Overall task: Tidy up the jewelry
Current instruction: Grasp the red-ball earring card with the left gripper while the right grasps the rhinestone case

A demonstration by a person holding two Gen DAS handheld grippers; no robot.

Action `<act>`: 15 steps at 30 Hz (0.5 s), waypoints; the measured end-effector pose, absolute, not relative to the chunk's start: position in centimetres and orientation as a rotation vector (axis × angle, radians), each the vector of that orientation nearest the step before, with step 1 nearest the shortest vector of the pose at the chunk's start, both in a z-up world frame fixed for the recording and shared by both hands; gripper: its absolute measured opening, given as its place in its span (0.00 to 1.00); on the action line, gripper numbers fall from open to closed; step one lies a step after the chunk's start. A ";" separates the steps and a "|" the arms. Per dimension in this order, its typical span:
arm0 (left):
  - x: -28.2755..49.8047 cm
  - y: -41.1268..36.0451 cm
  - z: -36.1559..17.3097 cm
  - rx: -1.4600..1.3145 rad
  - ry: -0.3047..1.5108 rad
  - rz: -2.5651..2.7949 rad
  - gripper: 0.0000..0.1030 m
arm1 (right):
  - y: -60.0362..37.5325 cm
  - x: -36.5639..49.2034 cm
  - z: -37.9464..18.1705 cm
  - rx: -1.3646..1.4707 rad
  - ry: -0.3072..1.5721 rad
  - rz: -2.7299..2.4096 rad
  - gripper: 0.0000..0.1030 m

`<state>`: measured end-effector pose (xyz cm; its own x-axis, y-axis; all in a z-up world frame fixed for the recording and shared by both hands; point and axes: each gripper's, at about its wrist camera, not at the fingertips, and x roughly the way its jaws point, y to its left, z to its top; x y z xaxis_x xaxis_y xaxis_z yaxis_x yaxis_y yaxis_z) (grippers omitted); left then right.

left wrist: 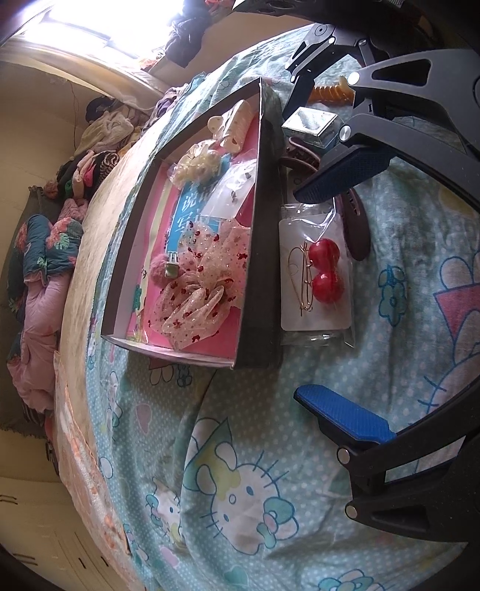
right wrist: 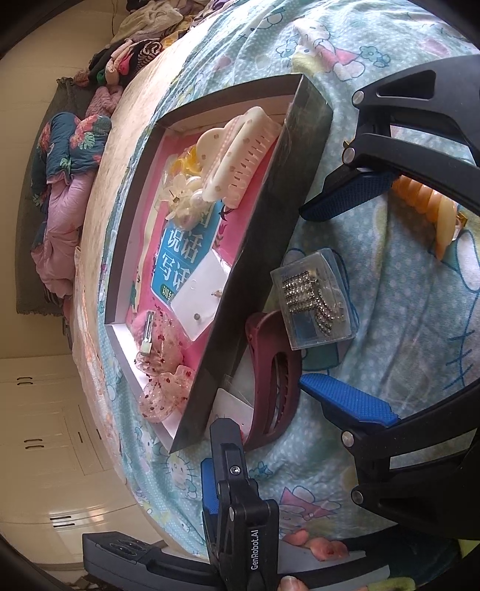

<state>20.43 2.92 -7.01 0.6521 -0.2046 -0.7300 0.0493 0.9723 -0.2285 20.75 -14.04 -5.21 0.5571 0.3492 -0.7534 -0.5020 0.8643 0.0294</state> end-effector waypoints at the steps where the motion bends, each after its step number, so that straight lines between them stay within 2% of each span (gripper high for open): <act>1: 20.6 2.8 -7.1 -0.195 0.852 -0.146 0.87 | -14.0 20.8 -5.3 -0.199 0.840 0.506 0.79; 4: 20.9 2.5 -7.1 -0.192 0.861 -0.152 0.87 | -13.7 20.8 -5.5 -0.206 0.841 0.511 0.72; 10: 21.4 1.4 -7.4 -0.167 0.878 -0.158 0.86 | -13.4 20.3 -5.6 -0.245 0.829 0.523 0.49; 15: 21.7 0.5 -7.4 -0.141 0.887 -0.168 0.82 | -13.4 19.8 -5.6 -0.263 0.819 0.530 0.47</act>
<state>21.69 0.50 -7.43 0.6203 -0.2036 -0.7575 0.0868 0.9776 -0.1917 19.78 -13.36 -5.58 0.5634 0.3451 -0.7507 -0.5429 0.8395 -0.0216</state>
